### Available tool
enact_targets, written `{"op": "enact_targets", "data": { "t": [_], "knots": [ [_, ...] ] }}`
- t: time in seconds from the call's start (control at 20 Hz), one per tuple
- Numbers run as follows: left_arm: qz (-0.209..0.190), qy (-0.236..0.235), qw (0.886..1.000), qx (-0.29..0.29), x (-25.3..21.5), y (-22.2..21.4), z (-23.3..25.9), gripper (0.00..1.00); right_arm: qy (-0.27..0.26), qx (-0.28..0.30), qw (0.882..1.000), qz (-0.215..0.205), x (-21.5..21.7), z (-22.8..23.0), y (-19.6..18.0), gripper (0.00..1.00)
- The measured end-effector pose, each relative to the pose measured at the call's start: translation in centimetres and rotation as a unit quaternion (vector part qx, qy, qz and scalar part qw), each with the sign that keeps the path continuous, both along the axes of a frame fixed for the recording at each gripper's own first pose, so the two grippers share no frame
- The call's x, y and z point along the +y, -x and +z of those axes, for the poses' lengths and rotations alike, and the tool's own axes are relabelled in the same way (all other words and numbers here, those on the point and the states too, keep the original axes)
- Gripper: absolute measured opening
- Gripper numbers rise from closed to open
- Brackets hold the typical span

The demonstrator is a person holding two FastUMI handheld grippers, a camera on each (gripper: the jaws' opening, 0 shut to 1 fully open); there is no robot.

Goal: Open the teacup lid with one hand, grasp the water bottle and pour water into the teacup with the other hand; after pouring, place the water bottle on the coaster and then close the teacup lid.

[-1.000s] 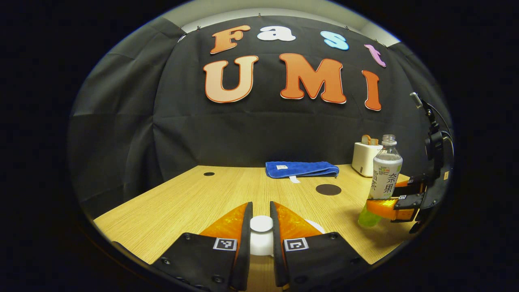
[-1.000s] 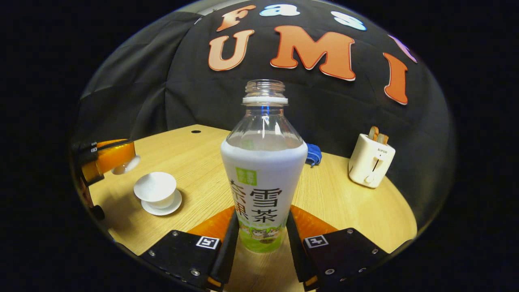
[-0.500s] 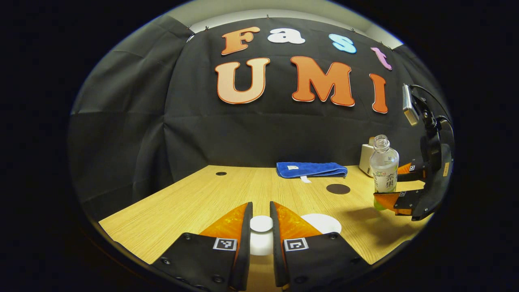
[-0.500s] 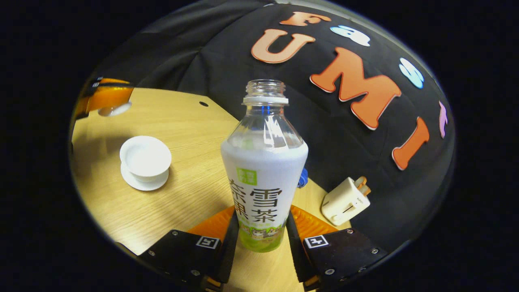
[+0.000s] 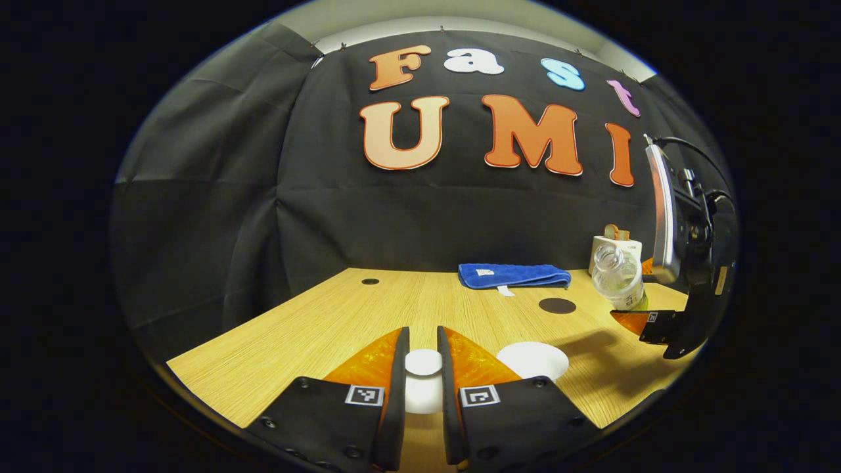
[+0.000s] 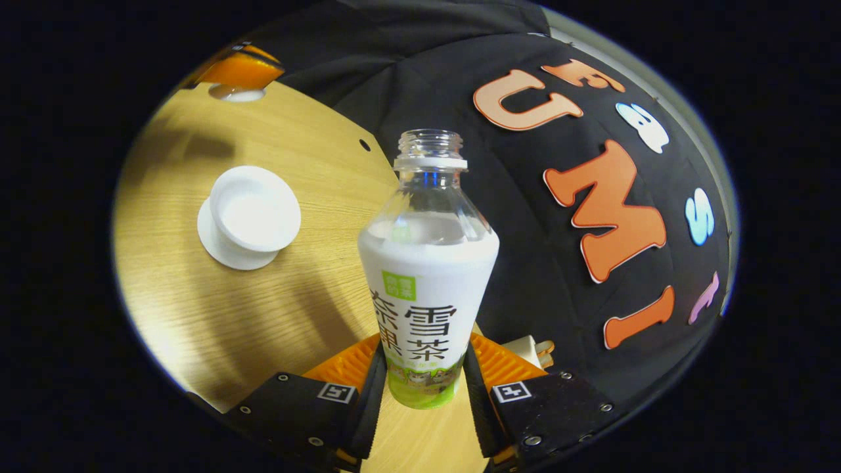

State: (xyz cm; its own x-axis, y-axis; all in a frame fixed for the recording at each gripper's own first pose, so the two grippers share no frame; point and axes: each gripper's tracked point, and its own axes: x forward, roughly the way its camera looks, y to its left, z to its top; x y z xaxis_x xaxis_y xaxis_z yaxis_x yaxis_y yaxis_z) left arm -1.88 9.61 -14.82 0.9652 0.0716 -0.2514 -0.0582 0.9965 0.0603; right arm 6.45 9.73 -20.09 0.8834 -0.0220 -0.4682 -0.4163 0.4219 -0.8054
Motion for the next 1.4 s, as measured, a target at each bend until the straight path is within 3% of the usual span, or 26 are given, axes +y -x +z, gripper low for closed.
{"op": "enact_targets", "data": {
  "t": [0.35, 0.7, 1.4],
  "knots": [
    [0.01, 0.009, 1.0, 0.0, 1.7, 0.7, -0.1, 0.28, 0.091, -0.006, 0.994, 0.059, 1.1, -0.4, 0.2, 0.61],
    [0.01, 0.019, 1.0, -0.002, 2.5, 1.1, 0.0, 0.28, 0.176, -0.027, 0.98, 0.093, 0.8, 0.2, -0.6, 0.61],
    [0.015, 0.021, 1.0, 0.001, 3.4, 1.3, -0.6, 0.27, 0.269, -0.05, 0.952, 0.136, 0.0, 1.1, -2.2, 0.61]
  ]
}}
